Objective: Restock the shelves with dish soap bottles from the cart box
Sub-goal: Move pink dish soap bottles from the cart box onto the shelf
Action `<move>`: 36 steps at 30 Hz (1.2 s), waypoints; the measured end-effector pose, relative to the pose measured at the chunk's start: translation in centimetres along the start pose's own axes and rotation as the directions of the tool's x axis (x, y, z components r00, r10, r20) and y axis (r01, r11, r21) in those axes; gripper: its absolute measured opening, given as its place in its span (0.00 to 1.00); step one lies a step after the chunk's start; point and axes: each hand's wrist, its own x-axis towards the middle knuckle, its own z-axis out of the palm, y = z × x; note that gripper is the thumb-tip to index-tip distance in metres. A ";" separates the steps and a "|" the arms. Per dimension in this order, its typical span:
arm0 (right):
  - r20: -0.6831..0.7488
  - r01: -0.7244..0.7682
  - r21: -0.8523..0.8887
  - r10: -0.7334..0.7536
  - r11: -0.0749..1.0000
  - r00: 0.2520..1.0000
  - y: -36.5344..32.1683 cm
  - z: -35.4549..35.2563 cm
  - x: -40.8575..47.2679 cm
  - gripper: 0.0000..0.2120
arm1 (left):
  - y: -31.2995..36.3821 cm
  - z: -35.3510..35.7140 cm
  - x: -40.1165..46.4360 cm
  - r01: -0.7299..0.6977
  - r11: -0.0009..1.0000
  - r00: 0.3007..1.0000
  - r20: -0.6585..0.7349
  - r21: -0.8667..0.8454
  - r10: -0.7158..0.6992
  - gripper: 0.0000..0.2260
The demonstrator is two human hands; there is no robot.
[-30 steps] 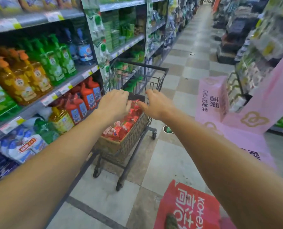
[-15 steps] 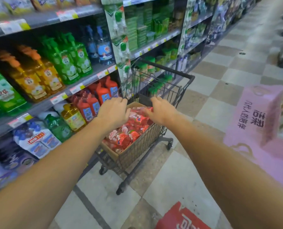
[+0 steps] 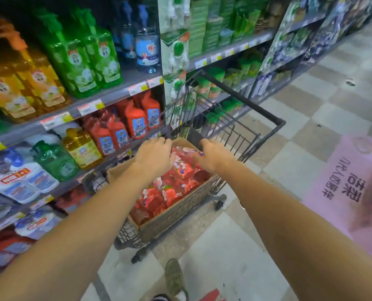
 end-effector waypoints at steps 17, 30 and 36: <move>0.238 0.013 0.078 -0.032 0.997 0.971 2.5 5.1 18.7 0.29 | -3.4 10.0 11.5 0.246 0.965 0.936 0.280 -0.085 -0.214 0.21; 0.495 0.005 0.195 -0.103 0.981 0.863 6.9 10.5 33.7 0.26 | -2.4 18.5 19.2 0.522 0.852 0.658 0.623 0.027 -0.423 0.25; 0.610 -0.260 0.064 0.169 0.963 0.774 9.0 16.6 36.9 0.37 | -1.1 23.1 20.6 0.732 0.677 0.459 0.792 -0.080 -0.403 0.26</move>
